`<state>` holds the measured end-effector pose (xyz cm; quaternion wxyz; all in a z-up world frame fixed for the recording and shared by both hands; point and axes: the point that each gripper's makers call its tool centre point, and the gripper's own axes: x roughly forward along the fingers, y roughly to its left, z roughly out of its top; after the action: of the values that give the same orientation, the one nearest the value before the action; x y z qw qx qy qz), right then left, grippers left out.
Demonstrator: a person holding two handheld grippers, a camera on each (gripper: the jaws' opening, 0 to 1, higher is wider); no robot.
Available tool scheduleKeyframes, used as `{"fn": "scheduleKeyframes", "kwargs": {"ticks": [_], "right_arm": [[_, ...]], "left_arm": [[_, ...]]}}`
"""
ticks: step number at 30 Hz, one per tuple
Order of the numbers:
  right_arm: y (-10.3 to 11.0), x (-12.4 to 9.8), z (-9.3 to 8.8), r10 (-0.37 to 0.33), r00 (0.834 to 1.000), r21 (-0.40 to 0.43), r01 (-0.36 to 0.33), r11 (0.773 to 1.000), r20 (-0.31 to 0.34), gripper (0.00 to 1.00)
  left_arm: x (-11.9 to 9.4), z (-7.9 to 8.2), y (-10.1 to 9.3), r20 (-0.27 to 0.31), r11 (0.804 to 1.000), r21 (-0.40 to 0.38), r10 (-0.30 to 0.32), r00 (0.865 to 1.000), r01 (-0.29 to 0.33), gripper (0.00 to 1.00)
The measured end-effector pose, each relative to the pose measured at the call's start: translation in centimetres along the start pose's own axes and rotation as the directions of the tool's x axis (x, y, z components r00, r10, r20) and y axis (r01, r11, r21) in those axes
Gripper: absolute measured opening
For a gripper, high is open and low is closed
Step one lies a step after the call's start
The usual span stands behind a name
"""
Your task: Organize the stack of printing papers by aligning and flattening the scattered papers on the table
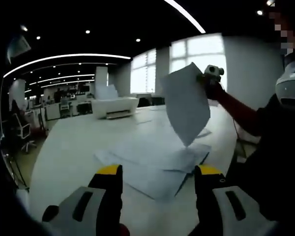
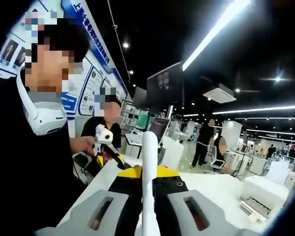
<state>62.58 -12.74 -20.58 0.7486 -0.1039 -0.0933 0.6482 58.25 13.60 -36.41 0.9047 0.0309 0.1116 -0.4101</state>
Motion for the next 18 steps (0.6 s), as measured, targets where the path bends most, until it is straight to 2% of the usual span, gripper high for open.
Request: {"fn": "scheduleKeyframes", "kwargs": {"ticks": [4, 9, 13, 18], "right_arm": [[0.4, -0.2, 1.0, 0.019, 1.0, -0.034, -0.019, 0.999, -0.024, 0.02], [1.2, -0.1, 0.5, 0.055, 0.991, -0.092, -0.066, 0.994, -0.124, 0.02], [2.2, 0.6, -0.8, 0.094, 0.975, -0.108, -0.118, 0.987, -0.202, 0.02], [3.3, 1.6, -2.8, 0.136, 0.945, -0.123, -0.18, 0.976, -0.298, 0.02]], "left_arm": [[0.1, -0.1, -0.1, -0.001, 1.0, 0.001, -0.003, 1.0, 0.003, 0.62], [0.2, -0.1, -0.2, -0.003, 1.0, -0.003, -0.003, 1.0, 0.003, 0.62], [0.4, 0.0, -0.4, -0.001, 1.0, 0.001, -0.011, 1.0, 0.011, 0.62], [0.6, -0.1, -0.6, -0.003, 1.0, 0.001, -0.015, 1.0, 0.015, 0.62]]}}
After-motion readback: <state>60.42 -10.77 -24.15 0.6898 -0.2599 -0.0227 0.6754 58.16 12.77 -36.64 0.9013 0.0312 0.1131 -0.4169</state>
